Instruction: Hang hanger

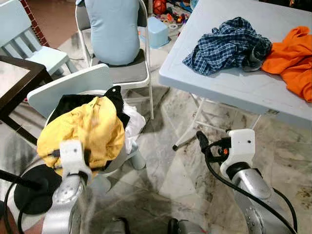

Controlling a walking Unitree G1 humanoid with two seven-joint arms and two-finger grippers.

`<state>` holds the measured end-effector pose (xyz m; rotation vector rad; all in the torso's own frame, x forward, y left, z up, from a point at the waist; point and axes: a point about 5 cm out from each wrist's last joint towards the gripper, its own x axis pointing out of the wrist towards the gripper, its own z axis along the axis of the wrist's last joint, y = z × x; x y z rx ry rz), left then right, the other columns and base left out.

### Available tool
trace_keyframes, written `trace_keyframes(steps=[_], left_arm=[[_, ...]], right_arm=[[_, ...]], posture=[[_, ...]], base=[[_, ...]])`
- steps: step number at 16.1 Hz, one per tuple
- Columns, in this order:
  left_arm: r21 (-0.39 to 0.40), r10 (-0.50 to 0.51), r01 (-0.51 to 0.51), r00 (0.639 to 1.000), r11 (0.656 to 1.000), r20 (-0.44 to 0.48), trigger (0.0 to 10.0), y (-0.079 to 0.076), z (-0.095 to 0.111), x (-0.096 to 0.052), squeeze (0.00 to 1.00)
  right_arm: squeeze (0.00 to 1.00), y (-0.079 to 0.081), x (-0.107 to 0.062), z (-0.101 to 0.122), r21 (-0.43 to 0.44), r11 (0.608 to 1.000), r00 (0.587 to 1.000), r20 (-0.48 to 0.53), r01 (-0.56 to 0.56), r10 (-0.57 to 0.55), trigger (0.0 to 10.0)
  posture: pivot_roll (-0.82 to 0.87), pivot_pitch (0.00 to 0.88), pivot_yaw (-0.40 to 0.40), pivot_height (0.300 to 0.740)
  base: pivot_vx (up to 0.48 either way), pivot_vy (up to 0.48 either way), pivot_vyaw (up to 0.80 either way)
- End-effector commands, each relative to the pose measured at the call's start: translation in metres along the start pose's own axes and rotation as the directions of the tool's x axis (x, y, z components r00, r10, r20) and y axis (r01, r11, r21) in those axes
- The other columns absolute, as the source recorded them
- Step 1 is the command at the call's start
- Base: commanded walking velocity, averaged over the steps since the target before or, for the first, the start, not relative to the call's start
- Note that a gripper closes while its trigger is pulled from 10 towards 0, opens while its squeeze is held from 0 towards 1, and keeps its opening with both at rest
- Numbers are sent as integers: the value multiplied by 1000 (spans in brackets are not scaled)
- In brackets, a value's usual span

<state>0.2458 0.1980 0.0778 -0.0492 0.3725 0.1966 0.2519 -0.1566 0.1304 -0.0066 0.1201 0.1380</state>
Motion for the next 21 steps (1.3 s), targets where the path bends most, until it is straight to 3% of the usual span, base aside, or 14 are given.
trace_keyframes(steps=[1, 2, 4, 5, 6, 9, 10, 12, 15, 18, 19, 20, 21], left_arm=[[7, 25, -25, 999, 1000, -26, 0, 8, -1, -5, 0], [44, 46, -43, 997, 998, -58, 0, 15, -6, -7, 0], [78, 62, -54, 993, 995, -105, 4667, 23, -14, -9, 0], [112, 54, -43, 994, 993, -99, 8392, 24, -15, -9, 0], [151, 43, -26, 993, 988, -109, 10000, 24, -18, -8, 0], [278, -11, 50, 990, 959, -140, 10000, 19, -25, -7, 0], [319, -44, 103, 982, 942, -184, 10000, 19, -33, -10, 1000], [322, -46, 125, 969, 939, -244, 10000, 25, -42, -17, 1000], [384, -30, 128, 968, 915, -249, 10000, 36, -45, -33, 1000], [421, -19, 82, 988, 903, -152, 10000, 42, -37, -39, 1000], [453, -47, 80, 995, 888, -85, 10000, 37, -27, -38, 1000], [525, -166, 135, 986, 840, 12, 10000, 17, -8, -33, 1000], [537, -223, 181, 975, 824, 14, 10000, 5, -4, -29, 1000]], right_arm=[[0, 0, -3, -3, -8, 1000, 1000, -6, 0, 0, 10000], [0, 0, -2, -4, -13, 1000, 1000, -6, -4, 4, 10000], [0, -2, -1, -4, -20, 1000, 1000, -3, -5, 5, 10000], [0, -2, 0, -3, -22, 1000, 1000, -2, -5, 5, 10000], [0, -3, 2, -3, -25, 1000, 1000, 0, -7, 7, 10000], [0, -4, 3, -2, -44, 999, 1000, 2, -16, 16, 10000], [0, -5, 3, -2, -46, 999, 1000, 2, -15, 16, 10000], [0, -5, 4, -1, -49, 999, 1000, 4, -15, 15, 10000], [0, -5, 4, -3, -49, 999, 1000, 1, -20, 20, 10000], [0, -4, 5, -4, -49, 999, 1000, -1, -23, 23, 10000], [0, -4, 5, -4, -50, 998, 1000, 0, -24, 24, 10000], [0, -4, 6, -4, -50, 998, 1000, 1, -25, 25, 10000], [0, -3, 7, -4, -51, 998, 1000, 1, -26, 26, 10000]], posture=[[12, 136, -6, 740], [15, 133, -7, 740], [18, 129, -13, 740], [18, 128, -14, 740], [16, 126, -19, 740], [10, 122, -30, 740], [11, 121, -31, 740], [10, 123, -30, 740], [20, 126, -27, 740], [23, 125, -27, 740], [24, 125, -29, 740], [26, 124, -32, 740], [26, 124, -32, 740]], base=[[0, 0, 0], [0, 0, 0], [0, 0, 0], [0, 0, 0], [0, 0, 0], [0, 0, 0], [0, 0, 0], [0, 0, 0], [0, 0, 0], [0, 0, 0], [0, 0, 0], [0, 0, 0], [0, 0, 0]])
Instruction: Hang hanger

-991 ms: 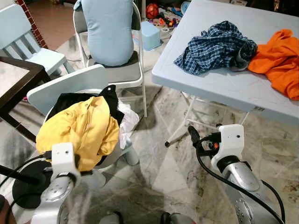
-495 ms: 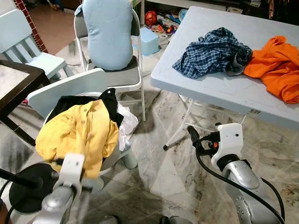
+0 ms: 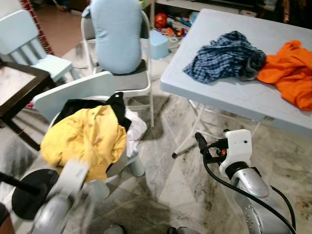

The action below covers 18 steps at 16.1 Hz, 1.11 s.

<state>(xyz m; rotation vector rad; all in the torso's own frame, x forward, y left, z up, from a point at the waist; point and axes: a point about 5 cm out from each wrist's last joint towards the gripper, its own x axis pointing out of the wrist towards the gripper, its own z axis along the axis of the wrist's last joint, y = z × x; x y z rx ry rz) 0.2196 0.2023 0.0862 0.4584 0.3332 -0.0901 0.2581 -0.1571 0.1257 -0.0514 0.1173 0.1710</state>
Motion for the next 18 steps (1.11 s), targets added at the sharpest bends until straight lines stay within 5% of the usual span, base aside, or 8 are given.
trace_keyframes(steps=[1, 3, 7, 12, 16, 18], left_arm=[[33, -85, 84, 996, 996, 37, 10000, -13, 8, 3, 1000], [82, -223, 217, 973, 973, 63, 10000, -31, 20, 27, 1000], [190, -368, 359, 930, 914, 16, 10000, -41, 23, 49, 1000], [206, -299, 308, 952, 929, -72, 10000, -18, 8, 60, 1000], [61, -169, 173, 983, 983, -74, 10000, -14, -2, 65, 1000], [57, -168, 173, 982, 983, -87, 10000, -16, -9, 67, 1000]], right_arm=[[0, -1, 1, 0, -5, 1000, 1000, 3, 2, -2, 10000], [0, 1, 3, 2, -8, 1000, 1000, 9, -3, 3, 10000], [0, 1, 3, 3, -15, 1000, 1000, 15, -1, 1, 10000], [0, -1, 2, 2, -10, 1000, 1000, 15, 6, -6, 10000], [0, 1, 4, 3, -12, 1000, 1000, 16, -7, 7, 10000], [0, 3, 3, 3, -1, 999, 999, 6, -45, 45, 10000]], posture=[[22, 120, -33, 740], [9, 117, -32, 740], [-7, 117, -28, 740], [-4, 121, -19, 740], [-3, 121, -26, 740], [-10, 122, -28, 740]], base=[[0, 0, 0], [0, 0, 0], [0, 0, 0], [0, 0, 0], [0, 0, 0], [0, 0, 0]])
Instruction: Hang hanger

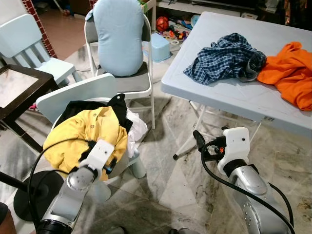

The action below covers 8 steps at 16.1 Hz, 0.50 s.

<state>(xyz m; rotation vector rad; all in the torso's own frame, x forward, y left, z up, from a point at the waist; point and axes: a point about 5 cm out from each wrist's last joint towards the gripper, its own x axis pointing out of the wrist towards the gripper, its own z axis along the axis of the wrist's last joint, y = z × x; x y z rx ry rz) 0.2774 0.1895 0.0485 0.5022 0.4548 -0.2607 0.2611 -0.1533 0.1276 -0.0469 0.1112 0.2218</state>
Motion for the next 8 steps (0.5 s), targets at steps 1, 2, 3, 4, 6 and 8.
trace_keyframes(steps=[1, 2, 3, 4, 6, 8], left_arm=[[8, -1, 1, 1000, 1000, 1, 10000, 0, -1, 3, 878], [6, -1, 1, 1000, 1000, -2, 10000, -1, 0, 7, 306], [-21, -9, 9, 1000, 1000, -8, 10000, -4, 3, 13, 0], [-32, -12, 11, 1000, 999, -12, 10000, -5, 4, 15, 0], [-41, -10, 9, 1000, 999, -15, 10000, -5, 5, 20, 0], [-76, -15, 13, 1000, 997, -21, 0, -3, 0, 23, 0]], right_arm=[[0, 13, -4, -3, 14, 990, 989, -38, -142, 142, 10000], [0, 23, -9, -4, 9, 967, 965, -60, -254, 254, 10000], [0, 31, -18, -8, 4, 935, 931, -98, -354, 352, 10000], [0, 33, -22, -11, 4, 921, 915, -116, -389, 386, 10000], [0, 36, -30, -15, 7, 891, 879, -157, -454, 449, 10000], [0, 36, -36, -16, -3, 868, 852, -192, -497, 487, 10000]], posture=[[-14, 124, -27, 740], [-18, 124, -27, 740], [-31, 123, -27, 740], [-35, 122, -27, 740], [-42, 123, -26, 740], [-51, 127, -24, 740]], base=[[0, 0, 0], [0, 0, 0], [0, 0, 0], [0, 0, 0], [0, 0, 0], [0, 0, 0]])
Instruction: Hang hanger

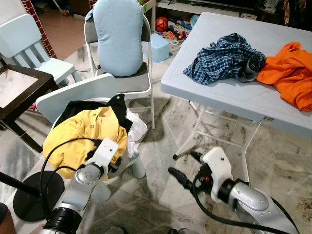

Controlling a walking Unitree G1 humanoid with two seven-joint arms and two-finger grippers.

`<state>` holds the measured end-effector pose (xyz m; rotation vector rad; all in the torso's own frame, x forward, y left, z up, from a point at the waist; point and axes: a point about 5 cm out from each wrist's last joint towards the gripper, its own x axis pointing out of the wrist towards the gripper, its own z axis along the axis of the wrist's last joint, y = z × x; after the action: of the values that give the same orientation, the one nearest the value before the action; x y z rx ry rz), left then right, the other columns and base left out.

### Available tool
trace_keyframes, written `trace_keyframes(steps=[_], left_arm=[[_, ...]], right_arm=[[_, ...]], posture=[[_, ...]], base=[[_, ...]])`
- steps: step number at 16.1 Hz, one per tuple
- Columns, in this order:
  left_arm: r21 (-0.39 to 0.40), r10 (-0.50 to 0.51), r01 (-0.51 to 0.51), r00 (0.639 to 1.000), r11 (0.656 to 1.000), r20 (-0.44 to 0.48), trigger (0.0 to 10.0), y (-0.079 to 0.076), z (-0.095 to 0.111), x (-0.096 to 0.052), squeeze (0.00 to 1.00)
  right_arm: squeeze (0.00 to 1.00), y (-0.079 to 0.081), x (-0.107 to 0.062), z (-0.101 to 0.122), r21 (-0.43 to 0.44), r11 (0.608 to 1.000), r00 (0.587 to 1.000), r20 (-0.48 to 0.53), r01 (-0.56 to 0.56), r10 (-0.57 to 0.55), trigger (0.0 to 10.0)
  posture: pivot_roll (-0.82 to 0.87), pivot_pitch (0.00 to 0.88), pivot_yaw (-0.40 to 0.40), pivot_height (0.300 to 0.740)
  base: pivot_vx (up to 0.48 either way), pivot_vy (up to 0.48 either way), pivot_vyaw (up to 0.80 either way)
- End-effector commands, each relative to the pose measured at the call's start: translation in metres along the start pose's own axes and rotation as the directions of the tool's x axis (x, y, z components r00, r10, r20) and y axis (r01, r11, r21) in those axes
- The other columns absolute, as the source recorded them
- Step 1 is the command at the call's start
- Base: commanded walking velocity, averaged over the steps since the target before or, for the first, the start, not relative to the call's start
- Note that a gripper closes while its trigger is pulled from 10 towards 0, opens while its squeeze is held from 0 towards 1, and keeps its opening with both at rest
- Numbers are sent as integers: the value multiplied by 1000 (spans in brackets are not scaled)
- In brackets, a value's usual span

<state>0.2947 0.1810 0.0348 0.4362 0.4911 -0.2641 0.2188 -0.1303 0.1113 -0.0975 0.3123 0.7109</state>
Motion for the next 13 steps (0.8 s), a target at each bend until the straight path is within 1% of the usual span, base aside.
trace_keyframes(steps=[1, 3, 4, 5, 6, 7, 8, 9, 11, 12, 13], left_arm=[[-24, 27, -28, 999, 999, -24, 0, 7, -3, 2, 0], [-32, 33, -34, 998, 999, -50, 0, 10, -7, 3, 0], [-25, 38, -39, 997, 999, -60, 2824, 12, -9, 4, 0], [-24, 51, -53, 997, 998, -62, 3451, 14, -10, 4, 0], [-31, 61, -62, 996, 998, -58, 3529, 16, -11, 4, 0], [-38, 63, -65, 996, 997, -58, 2000, 17, -12, 4, 0], [-42, 67, -69, 996, 997, -60, 0, 18, -12, 7, 0], [-47, 74, -77, 995, 996, -61, 0, 19, -11, 9, 0], [-79, 103, -105, 994, 991, -30, 0, 26, -5, 12, 0], [-84, 108, -110, 994, 990, -26, 0, 28, -2, 13, 0], [-115, 115, -116, 993, 986, -18, 0, 30, 1, 14, 0]], right_arm=[[0, 5, -1, 3, -2, 999, 999, 0, -32, 32, 10000], [0, 6, -2, 3, -20, 999, 999, -12, -46, 46, 10000], [0, 6, -3, 3, -26, 998, 998, -20, -52, 51, 10000], [0, 6, -3, 2, -29, 998, 999, -27, -48, 47, 10000], [0, 6, -4, 1, -38, 998, 998, -32, -47, 45, 10000], [0, 7, -3, 0, -37, 998, 998, -33, -48, 47, 10000], [0, 9, -1, 1, -41, 998, 998, -31, -55, 54, 10000], [0, 10, -1, 1, -46, 997, 998, -32, -58, 57, 10000], [0, 9, -2, 1, -59, 997, 998, -35, -55, 53, 10000], [0, 6, -3, 0, -56, 998, 999, -36, -39, 37, 10000], [0, 5, -4, 0, -58, 998, 999, -36, -31, 29, 10000]], posture=[[-56, 130, -23, 740], [-56, 130, -23, 740], [-57, 133, -23, 740], [-55, 133, -24, 740], [-55, 132, -25, 740], [-56, 131, -26, 740], [-58, 130, -27, 740], [-58, 130, -27, 740], [-68, 126, -23, 740], [-69, 124, -24, 740], [-72, 123, -22, 740]], base=[[0, 0, 0], [0, 0, 0], [0, 0, 0], [0, 0, 0], [0, 0, 0], [0, 0, 0], [0, 0, 0], [0, 0, 0], [0, 0, 0], [0, 0, 0], [0, 0, 0]])
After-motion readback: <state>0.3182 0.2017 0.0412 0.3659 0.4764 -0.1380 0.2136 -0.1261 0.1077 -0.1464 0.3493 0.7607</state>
